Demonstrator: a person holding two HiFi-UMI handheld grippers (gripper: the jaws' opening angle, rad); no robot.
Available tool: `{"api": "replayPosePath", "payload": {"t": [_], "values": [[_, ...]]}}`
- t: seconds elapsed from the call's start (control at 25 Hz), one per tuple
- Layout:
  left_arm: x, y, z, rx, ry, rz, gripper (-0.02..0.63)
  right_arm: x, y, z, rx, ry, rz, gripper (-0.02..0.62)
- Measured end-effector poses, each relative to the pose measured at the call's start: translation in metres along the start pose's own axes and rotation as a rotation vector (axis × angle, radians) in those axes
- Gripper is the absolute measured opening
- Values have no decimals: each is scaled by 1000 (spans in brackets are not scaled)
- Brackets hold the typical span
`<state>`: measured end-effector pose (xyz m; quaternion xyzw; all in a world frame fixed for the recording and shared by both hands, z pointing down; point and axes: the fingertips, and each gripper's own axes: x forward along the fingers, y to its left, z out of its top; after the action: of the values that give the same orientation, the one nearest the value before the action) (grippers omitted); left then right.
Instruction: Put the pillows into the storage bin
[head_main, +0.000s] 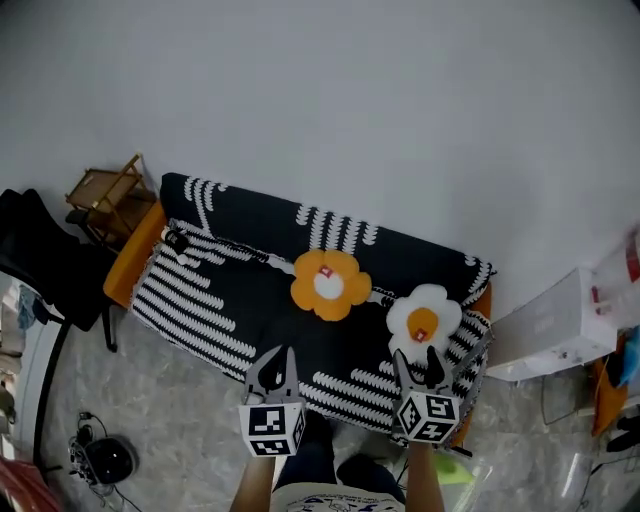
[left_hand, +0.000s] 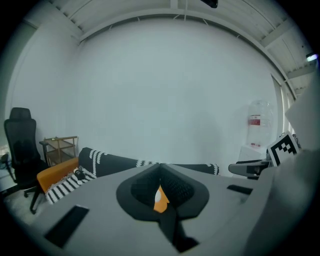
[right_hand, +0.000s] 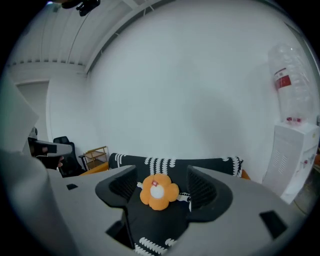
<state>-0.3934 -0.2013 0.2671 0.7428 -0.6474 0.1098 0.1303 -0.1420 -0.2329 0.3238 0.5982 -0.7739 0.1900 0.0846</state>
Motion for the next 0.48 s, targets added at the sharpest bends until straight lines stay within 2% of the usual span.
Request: {"api": "replayPosePath", "payload": {"t": [0.24, 0.48], "values": [[29, 74, 23, -6, -22, 14, 14, 63, 59, 9, -18, 23, 20, 324], [55, 118, 29, -17, -18, 33, 14, 111, 93, 14, -53, 50, 46, 324]]}}
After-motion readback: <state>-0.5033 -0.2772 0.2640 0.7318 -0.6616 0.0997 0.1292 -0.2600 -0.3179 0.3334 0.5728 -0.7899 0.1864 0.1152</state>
